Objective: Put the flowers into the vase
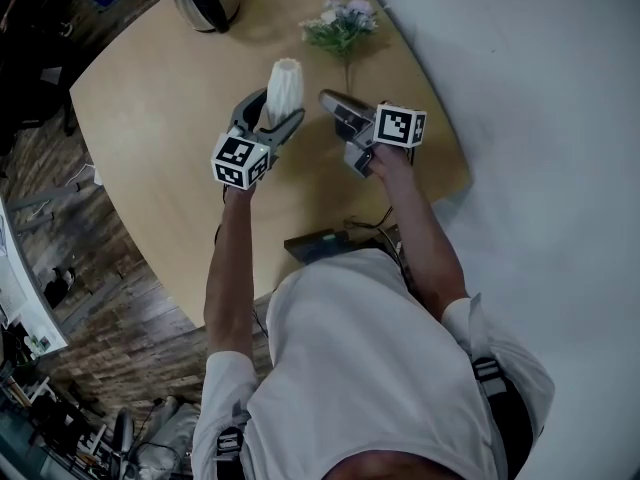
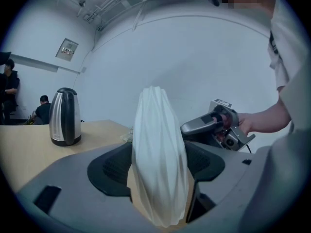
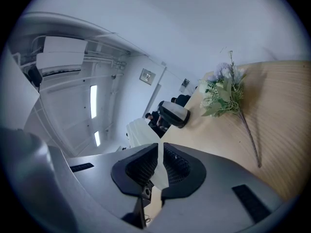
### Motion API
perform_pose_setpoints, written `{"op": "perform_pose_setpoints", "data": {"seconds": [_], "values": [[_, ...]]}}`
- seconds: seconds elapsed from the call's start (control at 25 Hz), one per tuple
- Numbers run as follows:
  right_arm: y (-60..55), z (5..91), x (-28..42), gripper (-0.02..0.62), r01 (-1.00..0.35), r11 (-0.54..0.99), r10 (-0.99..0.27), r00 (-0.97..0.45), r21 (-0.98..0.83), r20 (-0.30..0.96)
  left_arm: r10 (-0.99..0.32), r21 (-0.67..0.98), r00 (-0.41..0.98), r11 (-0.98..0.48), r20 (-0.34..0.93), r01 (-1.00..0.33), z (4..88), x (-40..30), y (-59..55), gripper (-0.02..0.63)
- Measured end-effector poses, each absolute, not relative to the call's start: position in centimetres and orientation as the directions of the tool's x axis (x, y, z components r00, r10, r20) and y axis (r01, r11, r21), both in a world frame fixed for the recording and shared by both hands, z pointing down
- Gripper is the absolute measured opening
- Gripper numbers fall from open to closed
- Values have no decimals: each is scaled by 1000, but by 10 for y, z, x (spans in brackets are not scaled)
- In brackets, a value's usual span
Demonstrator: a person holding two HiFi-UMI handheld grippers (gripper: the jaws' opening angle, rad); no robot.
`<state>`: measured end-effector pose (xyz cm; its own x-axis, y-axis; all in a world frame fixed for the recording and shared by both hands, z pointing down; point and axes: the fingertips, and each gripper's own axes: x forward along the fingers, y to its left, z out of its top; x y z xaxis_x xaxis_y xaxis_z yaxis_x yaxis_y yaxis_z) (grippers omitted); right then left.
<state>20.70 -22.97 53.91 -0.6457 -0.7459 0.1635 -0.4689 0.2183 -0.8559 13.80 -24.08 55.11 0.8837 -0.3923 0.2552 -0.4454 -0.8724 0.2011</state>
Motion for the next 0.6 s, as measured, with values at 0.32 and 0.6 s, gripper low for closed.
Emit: {"op": "perform_pose_setpoints", "data": {"seconds": [0.32, 0.6], "values": [[-245, 563, 247, 20, -482, 178, -759, -622, -858, 191, -373, 239, 887, -867, 272, -438, 567, 166, -244, 345], [-260, 586, 282, 21, -521, 131, -767, -592, -843, 247, -370, 263, 889, -860, 271, -438, 570, 177, -242, 345]]}}
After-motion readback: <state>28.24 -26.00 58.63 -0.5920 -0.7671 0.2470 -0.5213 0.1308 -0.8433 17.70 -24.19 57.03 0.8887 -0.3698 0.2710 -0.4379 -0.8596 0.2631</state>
